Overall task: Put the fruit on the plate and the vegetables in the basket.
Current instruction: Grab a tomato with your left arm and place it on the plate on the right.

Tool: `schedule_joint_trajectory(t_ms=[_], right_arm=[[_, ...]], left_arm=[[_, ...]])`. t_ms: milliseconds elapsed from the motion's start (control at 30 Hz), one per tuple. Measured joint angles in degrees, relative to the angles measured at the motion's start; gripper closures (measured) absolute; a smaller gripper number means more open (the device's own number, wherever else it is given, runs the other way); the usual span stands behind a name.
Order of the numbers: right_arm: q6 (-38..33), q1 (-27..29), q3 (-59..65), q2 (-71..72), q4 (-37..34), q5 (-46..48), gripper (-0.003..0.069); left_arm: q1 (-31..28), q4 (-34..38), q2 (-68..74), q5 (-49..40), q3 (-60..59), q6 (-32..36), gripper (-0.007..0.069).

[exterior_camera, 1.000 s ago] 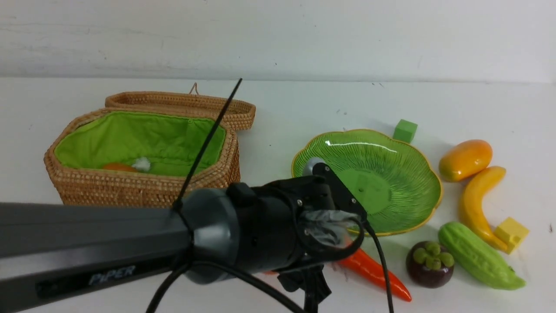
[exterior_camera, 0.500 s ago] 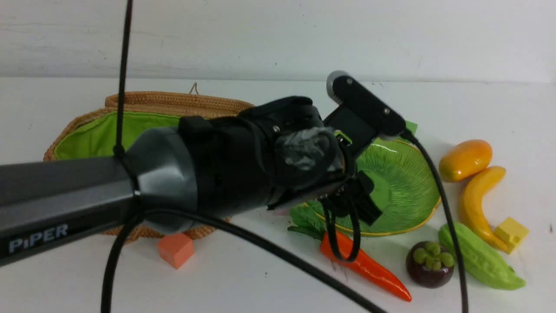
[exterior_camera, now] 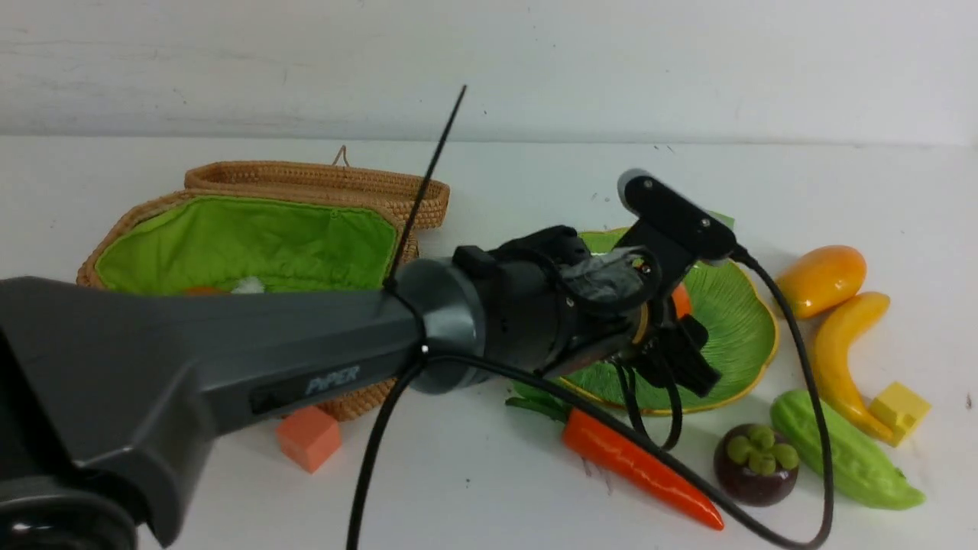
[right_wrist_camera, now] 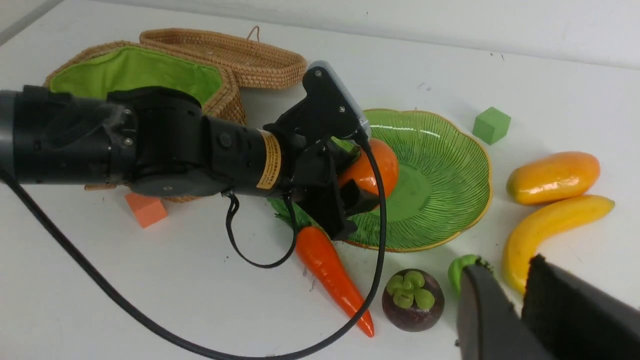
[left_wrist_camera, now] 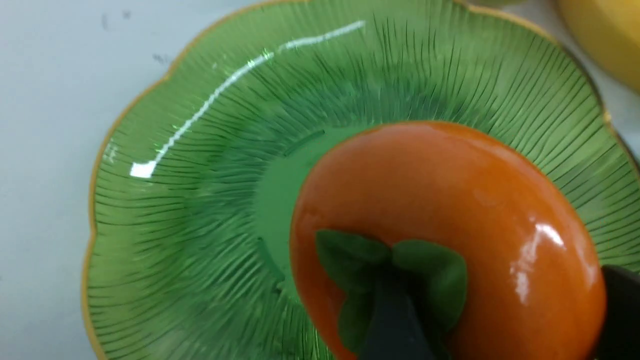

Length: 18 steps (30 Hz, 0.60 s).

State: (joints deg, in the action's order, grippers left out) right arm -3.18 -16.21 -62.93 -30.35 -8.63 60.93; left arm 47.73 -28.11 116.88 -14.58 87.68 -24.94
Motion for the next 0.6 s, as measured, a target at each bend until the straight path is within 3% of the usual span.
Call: schedule_joint_trajectory(t_ms=[167, 300, 400, 600], right_arm=[[0.0, 0.0, 0.0, 0.0, 0.0, 1.2, 0.0523], [0.0, 0.0, 0.0, 0.0, 0.0, 1.5, 0.0517], [0.0, 0.0, 0.0, 0.0, 0.0, 1.5, 0.0517], [0.0, 0.0, 0.0, 0.0, -0.3, 1.5, 0.052]], left_arm=[[0.0, 0.0, 0.6, 0.1, 0.3, 0.1, 0.016], [0.0, 0.0, -0.6, 0.3, 0.4, -0.2, 0.0021], [0.0, 0.2, -2.2, 0.2, 0.4, -0.4, -0.0036], [0.1, 1.0, -5.7, -3.2, 0.4, -0.4, -0.0001]])
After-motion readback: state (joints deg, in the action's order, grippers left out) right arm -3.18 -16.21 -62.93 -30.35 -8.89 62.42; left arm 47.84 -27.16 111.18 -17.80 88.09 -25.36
